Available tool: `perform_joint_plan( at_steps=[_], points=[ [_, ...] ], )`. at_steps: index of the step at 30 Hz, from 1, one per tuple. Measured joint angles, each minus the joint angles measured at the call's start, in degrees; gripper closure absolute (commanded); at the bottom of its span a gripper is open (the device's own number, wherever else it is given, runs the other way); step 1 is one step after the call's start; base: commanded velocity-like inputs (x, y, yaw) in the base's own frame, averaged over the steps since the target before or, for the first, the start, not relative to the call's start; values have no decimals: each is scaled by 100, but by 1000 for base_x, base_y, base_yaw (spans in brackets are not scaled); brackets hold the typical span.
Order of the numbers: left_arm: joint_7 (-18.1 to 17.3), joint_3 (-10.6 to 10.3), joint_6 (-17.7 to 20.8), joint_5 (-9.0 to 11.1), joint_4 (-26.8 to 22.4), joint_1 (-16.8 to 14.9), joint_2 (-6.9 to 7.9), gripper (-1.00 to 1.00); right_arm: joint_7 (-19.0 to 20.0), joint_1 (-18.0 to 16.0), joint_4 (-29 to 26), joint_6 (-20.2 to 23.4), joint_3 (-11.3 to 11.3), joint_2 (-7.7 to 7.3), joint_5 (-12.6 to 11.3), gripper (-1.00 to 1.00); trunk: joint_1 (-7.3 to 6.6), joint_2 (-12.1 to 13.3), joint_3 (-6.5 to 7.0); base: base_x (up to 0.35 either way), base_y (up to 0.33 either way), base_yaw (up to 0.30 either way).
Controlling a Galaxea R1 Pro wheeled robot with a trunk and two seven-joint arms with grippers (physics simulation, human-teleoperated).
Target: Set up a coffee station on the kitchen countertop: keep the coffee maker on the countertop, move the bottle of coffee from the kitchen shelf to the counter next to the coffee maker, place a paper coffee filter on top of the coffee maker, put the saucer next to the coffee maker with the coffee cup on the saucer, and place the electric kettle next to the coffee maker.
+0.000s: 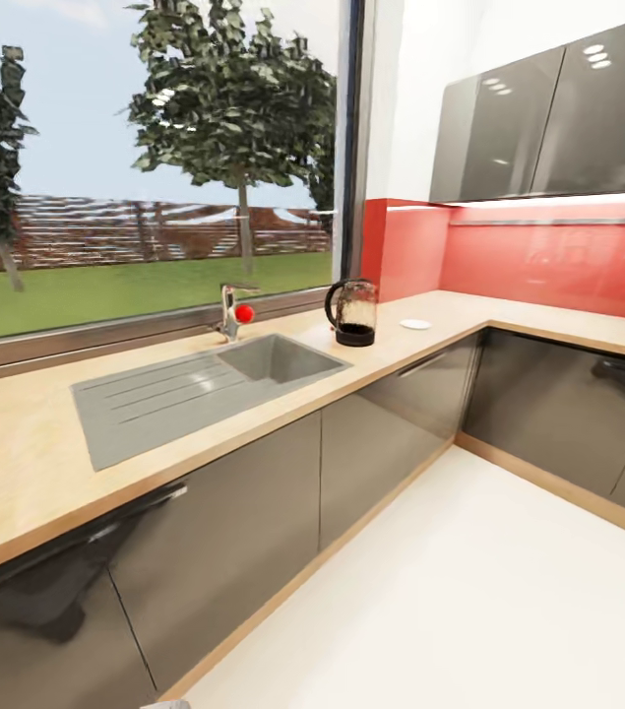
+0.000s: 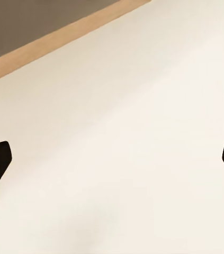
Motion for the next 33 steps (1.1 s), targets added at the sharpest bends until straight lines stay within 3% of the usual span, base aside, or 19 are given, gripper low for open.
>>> perform_joint_plan(
  at_steps=[17,33],
  points=[
    [0,-1,-1,0,-1,1,1,-100,-8,-1,0,-7,1,0,0,-100,0,0,0,186,-195,28],
    [-1,3,-2,0,-1,-1,0,-100,-8,-1,0,-14,1,1,0,-100,1,0,0,117,-104,238]
  ],
)
